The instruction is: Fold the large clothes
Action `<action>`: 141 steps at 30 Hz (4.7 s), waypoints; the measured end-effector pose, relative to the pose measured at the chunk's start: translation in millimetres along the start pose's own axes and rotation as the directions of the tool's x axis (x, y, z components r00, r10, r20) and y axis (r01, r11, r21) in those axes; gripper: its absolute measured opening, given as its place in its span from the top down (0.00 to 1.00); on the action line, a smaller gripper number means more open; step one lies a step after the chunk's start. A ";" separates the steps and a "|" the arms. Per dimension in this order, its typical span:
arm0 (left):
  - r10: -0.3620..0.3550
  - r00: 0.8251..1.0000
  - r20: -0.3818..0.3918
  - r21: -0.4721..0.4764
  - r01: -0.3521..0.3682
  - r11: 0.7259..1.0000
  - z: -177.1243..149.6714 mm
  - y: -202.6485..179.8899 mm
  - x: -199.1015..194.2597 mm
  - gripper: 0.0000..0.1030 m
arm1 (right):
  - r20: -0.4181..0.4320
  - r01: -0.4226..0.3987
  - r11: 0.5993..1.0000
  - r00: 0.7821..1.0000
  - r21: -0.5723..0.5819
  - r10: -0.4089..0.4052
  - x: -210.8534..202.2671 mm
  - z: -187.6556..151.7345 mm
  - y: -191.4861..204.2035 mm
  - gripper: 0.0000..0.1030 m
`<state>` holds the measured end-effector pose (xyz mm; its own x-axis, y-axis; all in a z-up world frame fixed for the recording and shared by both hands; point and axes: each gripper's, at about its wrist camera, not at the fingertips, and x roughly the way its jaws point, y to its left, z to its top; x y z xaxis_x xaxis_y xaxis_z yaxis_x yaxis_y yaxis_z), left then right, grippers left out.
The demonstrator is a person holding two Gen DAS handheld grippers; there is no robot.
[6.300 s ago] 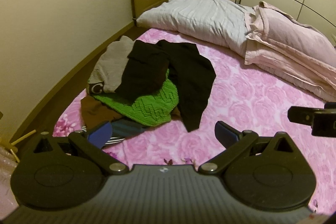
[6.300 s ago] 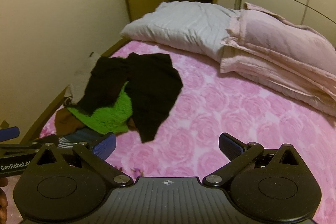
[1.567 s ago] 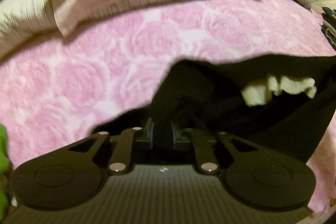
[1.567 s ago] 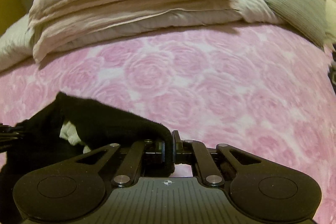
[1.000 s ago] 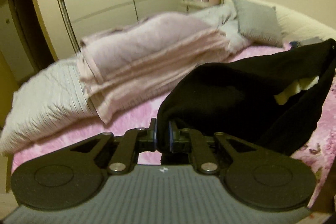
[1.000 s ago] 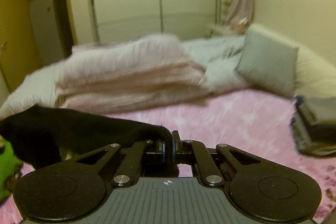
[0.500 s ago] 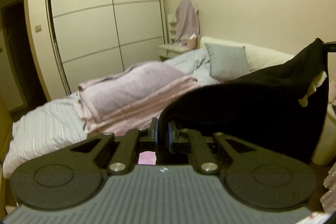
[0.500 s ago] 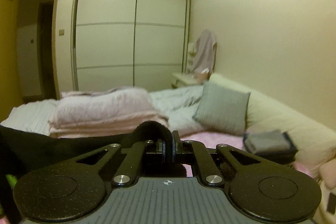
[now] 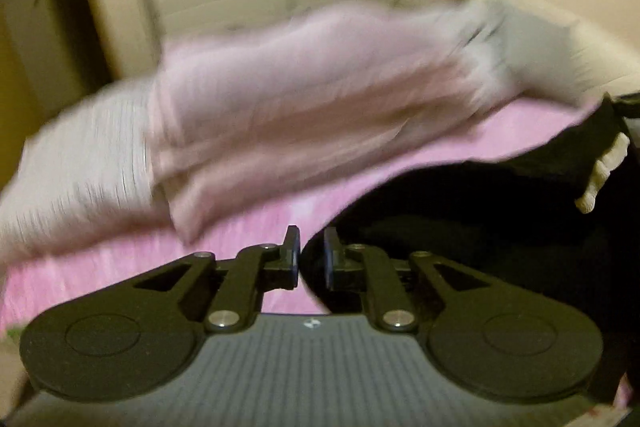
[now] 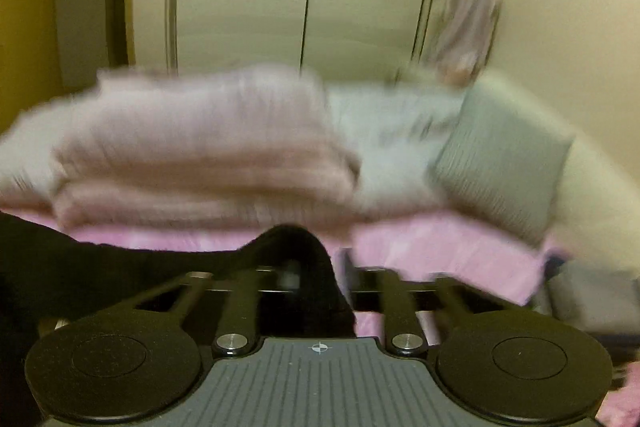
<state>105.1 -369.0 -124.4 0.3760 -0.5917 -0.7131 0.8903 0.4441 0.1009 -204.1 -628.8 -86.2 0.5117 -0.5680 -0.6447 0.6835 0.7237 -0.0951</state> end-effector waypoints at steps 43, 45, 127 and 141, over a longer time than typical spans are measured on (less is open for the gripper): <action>0.012 0.960 -0.281 0.077 0.010 0.997 -106.5 -91.8 139.1 0.55 | -0.334 0.183 0.977 0.919 -0.111 -0.210 221.5 -121.2 -172.9 0.48; 0.012 0.956 -0.292 0.070 0.009 0.998 -118.7 -95.7 125.0 0.54 | -0.327 0.146 0.985 0.930 -0.097 -0.170 207.9 -131.2 -156.8 0.48; 0.034 0.970 -0.240 -0.086 -0.056 0.995 -171.3 208.6 20.2 0.87 | -0.442 -0.133 0.990 0.887 0.039 0.137 47.7 -203.1 213.2 0.46; 0.055 0.949 -0.311 -0.001 -0.058 0.998 -231.4 184.2 48.1 0.52 | -0.497 -0.118 0.993 0.861 0.011 0.108 62.5 -213.3 219.7 0.46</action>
<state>227.6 -159.9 -300.6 0.3258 -0.3283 -0.8866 0.8665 0.4788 0.1412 -133.0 -421.7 -309.2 0.2555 -0.2156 -0.9425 0.6240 0.7813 -0.0096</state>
